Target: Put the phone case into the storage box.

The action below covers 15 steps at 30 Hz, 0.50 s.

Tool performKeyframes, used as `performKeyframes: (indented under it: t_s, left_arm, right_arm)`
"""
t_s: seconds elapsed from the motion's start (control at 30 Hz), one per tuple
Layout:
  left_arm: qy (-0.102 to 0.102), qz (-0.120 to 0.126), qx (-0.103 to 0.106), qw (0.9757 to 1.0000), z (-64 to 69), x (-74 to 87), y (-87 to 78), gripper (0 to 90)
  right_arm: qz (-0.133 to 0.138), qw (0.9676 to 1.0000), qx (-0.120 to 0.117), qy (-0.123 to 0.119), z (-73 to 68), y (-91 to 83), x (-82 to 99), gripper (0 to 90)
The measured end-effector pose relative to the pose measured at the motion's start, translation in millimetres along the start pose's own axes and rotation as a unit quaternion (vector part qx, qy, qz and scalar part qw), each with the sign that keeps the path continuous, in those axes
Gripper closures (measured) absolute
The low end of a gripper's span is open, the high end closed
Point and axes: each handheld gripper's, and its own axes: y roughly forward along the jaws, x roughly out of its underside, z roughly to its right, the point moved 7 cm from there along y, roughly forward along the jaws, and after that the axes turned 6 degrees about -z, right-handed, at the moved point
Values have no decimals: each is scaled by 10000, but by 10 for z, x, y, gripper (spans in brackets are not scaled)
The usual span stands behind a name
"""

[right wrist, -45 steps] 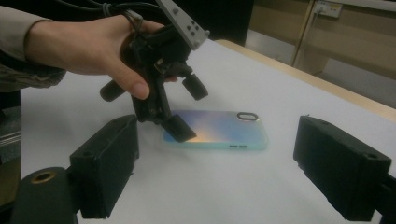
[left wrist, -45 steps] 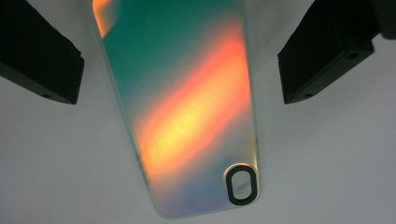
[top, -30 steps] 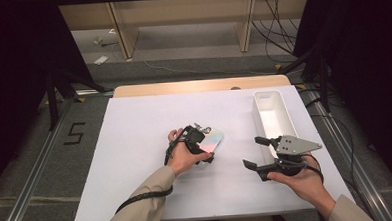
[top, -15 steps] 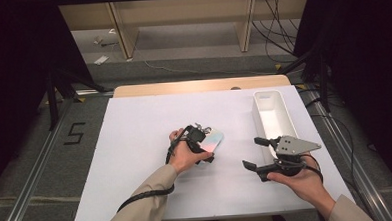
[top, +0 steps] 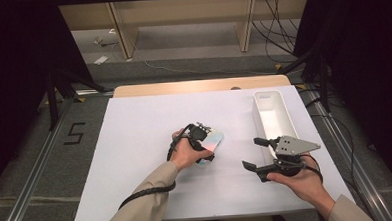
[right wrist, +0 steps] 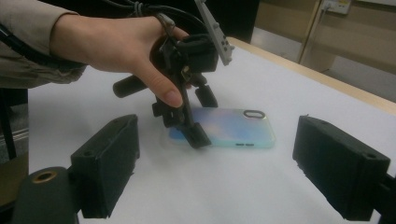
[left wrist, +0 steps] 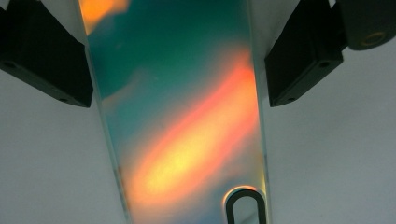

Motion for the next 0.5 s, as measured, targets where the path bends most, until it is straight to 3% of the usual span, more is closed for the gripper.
performKeyframes:
  t_s: [0.5]
  left_arm:
    - [-53,-1,9,10000,15,4,-14,131]
  right_arm:
    - [-15,10000,-9,-15,-2,8,6,155]
